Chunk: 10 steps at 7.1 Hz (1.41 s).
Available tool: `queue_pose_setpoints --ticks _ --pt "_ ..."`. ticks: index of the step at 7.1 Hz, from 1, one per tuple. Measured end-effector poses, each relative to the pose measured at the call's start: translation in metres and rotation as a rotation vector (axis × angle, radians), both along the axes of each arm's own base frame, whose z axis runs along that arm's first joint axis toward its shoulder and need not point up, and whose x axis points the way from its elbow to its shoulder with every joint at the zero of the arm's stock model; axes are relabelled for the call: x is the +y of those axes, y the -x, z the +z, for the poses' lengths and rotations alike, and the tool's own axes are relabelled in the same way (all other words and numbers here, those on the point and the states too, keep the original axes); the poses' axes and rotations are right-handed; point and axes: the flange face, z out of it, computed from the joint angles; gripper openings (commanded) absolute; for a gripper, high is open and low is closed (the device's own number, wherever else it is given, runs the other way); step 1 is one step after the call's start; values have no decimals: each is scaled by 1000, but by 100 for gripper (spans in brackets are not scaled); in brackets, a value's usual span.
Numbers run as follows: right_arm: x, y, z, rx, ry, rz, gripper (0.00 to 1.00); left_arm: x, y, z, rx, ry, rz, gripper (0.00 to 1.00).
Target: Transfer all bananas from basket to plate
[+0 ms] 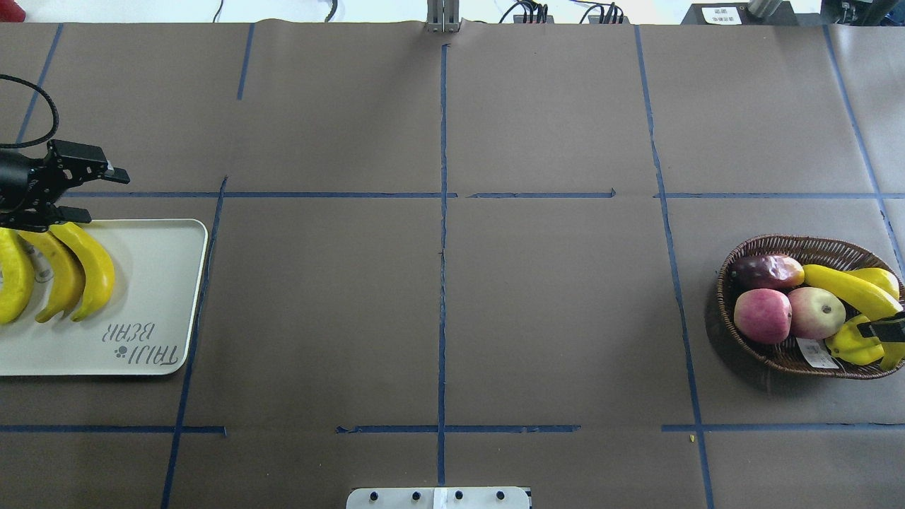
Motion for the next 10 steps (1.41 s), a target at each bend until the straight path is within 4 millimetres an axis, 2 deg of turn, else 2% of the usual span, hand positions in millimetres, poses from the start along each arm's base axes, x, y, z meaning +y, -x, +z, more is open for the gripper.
queue_pose_setpoints --ticks 3,5,6,7,9,10 --pt "-12 -18 -39 -98 -21 20 4 3 -2 -5 25 -35 7 100" --pt "-38 -13 -73 -172 -38 14 5 10 -14 -16 64 -88 33 100" --pt "-61 5 -98 -202 -45 9 10 12 -22 -25 82 -113 49 100" --pt "-80 34 -129 -237 -50 -7 12 10 -29 -36 99 -135 58 100" --pt "-105 114 -208 -328 -28 -24 12 4 -46 -67 144 -163 71 100" --pt "-107 159 -250 -369 2 2 12 2 -59 -83 171 -159 83 100"
